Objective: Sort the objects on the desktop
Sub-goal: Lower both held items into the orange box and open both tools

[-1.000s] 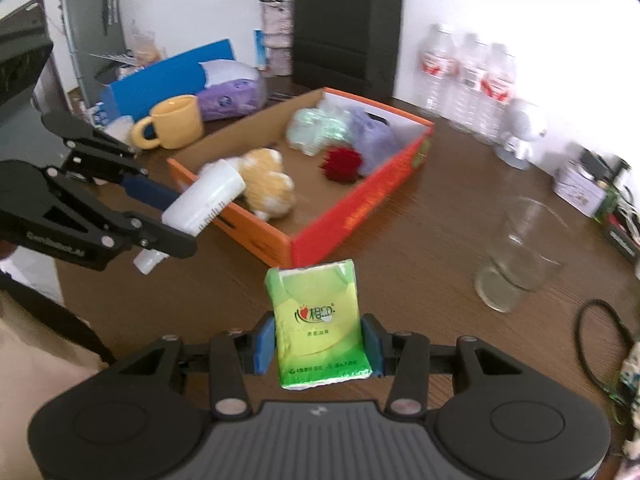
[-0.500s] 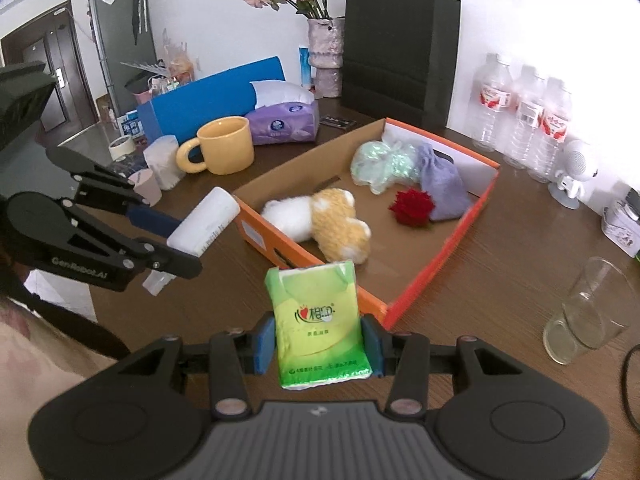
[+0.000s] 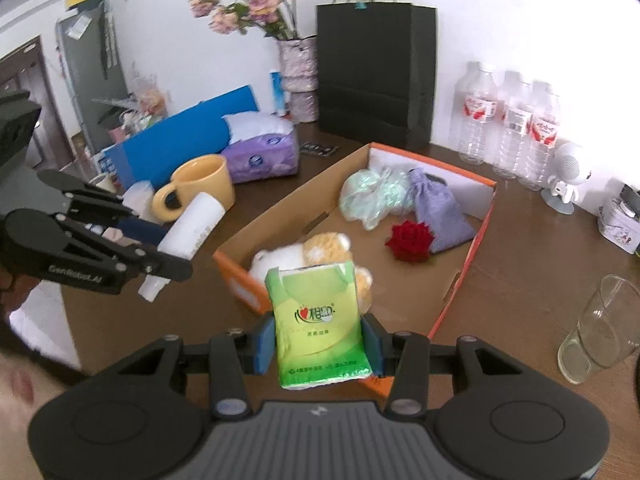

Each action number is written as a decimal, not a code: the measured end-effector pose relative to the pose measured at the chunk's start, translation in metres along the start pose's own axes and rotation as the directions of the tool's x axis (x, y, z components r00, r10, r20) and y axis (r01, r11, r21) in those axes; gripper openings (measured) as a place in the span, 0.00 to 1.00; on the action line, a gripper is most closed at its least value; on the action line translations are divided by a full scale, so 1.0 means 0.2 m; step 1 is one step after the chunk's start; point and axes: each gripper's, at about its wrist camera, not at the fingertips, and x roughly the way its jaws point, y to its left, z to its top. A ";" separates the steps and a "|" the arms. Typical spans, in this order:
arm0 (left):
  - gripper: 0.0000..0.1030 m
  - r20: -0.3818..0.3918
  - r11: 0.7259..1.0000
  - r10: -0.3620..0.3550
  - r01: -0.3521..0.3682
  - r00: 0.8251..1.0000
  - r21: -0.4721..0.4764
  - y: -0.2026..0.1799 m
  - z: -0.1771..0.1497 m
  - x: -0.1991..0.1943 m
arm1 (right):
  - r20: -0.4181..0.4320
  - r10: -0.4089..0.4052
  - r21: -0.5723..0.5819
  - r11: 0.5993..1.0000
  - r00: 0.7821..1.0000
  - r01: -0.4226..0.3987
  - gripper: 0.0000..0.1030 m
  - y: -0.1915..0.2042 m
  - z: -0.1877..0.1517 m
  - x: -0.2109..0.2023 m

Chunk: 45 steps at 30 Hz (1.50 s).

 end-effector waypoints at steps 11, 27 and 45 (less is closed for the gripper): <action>0.36 0.025 0.996 -0.021 0.019 0.999 0.092 0.08 0.31 0.23 | 0.011 -0.095 0.020 0.995 0.995 0.095 0.43 -0.13 0.19 0.15; 0.36 -0.098 0.978 -0.005 0.025 0.995 0.205 0.14 0.53 0.75 | -0.114 -0.084 -0.035 0.996 0.990 0.080 0.43 -0.33 0.36 0.64; 0.36 -0.232 0.974 -0.018 0.069 0.973 0.217 0.17 0.51 1.02 | -0.228 -0.065 -0.104 0.994 0.972 0.042 0.43 -0.37 0.31 0.93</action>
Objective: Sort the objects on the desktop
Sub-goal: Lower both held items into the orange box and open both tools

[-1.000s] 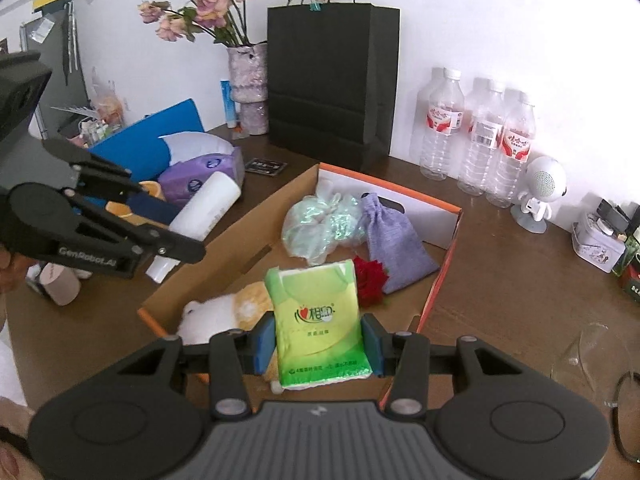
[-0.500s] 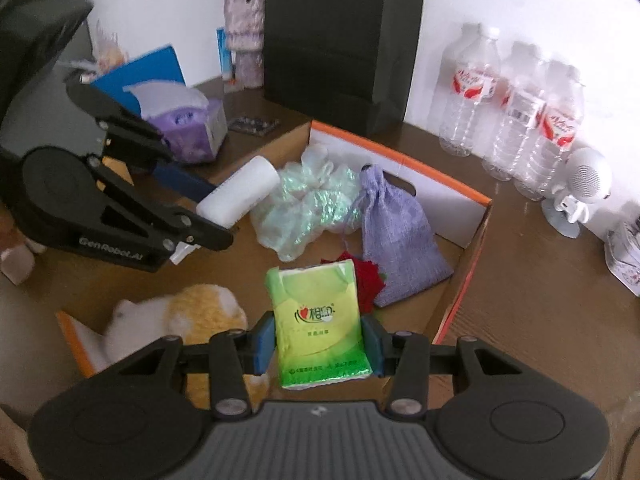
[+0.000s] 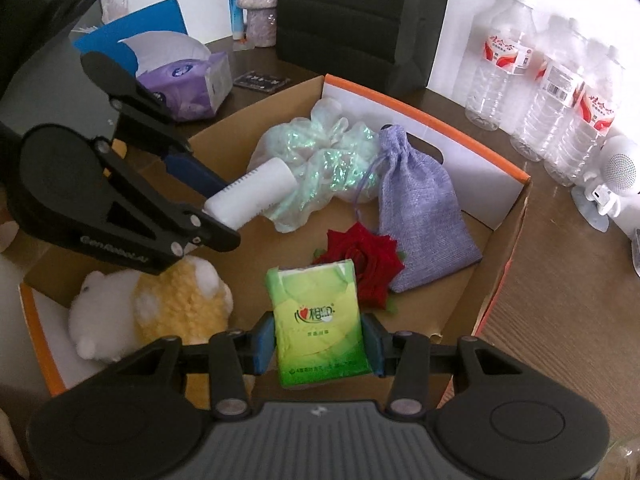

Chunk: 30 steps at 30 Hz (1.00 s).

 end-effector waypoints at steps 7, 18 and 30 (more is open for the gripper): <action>0.40 0.018 1.000 -0.004 0.004 1.000 0.004 -0.01 0.00 -0.03 | 0.005 -0.011 0.009 1.000 1.000 0.010 0.45 0.00 0.01 0.00; 0.72 0.114 0.995 0.049 -0.039 0.992 -0.087 0.03 -0.01 -0.23 | 0.078 -0.030 0.095 0.995 0.996 0.022 0.74 0.00 0.01 -0.14; 1.00 0.218 0.961 0.129 -0.068 0.967 -0.269 0.02 -0.17 -0.53 | 0.140 -0.044 0.225 0.974 0.989 0.011 1.00 0.11 -0.08 -0.40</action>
